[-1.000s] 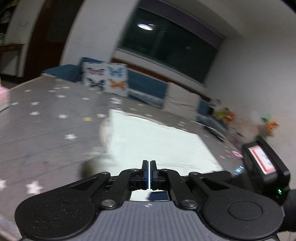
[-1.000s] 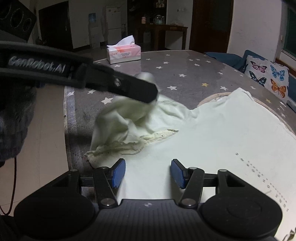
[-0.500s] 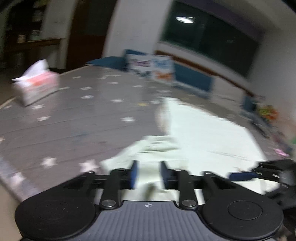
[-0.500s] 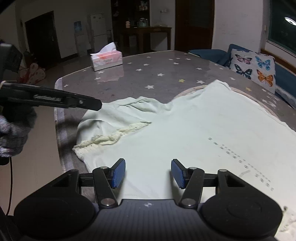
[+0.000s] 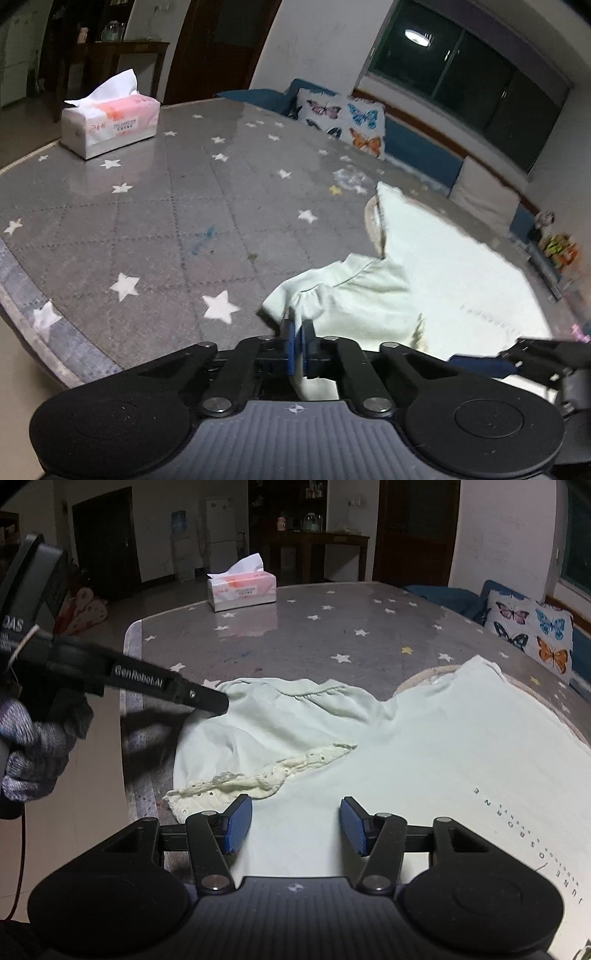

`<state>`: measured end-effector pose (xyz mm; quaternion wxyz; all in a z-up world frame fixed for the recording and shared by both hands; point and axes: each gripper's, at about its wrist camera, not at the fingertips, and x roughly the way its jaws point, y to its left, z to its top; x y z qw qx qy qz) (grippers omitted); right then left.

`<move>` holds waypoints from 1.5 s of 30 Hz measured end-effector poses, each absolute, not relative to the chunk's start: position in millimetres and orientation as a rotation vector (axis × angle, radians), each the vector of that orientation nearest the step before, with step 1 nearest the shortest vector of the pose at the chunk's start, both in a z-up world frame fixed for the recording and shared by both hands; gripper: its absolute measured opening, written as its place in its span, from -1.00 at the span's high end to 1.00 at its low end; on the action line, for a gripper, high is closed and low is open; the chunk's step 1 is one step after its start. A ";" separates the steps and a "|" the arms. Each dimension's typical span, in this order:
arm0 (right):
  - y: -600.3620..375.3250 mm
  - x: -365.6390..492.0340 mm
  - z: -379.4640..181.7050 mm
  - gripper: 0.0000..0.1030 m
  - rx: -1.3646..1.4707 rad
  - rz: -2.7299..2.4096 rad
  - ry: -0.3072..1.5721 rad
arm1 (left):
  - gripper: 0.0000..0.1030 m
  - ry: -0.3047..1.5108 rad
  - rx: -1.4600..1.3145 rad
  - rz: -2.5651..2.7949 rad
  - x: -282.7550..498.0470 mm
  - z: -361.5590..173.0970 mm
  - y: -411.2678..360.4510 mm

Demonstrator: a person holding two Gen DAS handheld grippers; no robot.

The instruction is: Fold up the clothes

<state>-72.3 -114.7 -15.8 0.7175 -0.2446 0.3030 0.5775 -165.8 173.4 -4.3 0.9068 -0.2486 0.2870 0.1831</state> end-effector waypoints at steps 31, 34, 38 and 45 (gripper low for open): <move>-167.5 15.3 14.5 0.22 -0.253 1.092 0.722 | 0.61 0.591 -0.273 -0.138 -141.2 18.6 99.6; -147.7 14.7 13.2 0.47 -0.251 1.137 0.733 | 0.63 0.620 -0.262 -0.128 -141.7 10.4 101.6; -118.6 8.5 4.8 0.51 -0.298 1.187 0.741 | 0.63 0.658 -0.246 -0.114 -142.2 -0.5 104.3; -85.4 15.4 -10.7 0.55 -0.317 1.182 0.783 | 0.63 0.671 -0.260 -0.115 -145.6 -8.5 107.5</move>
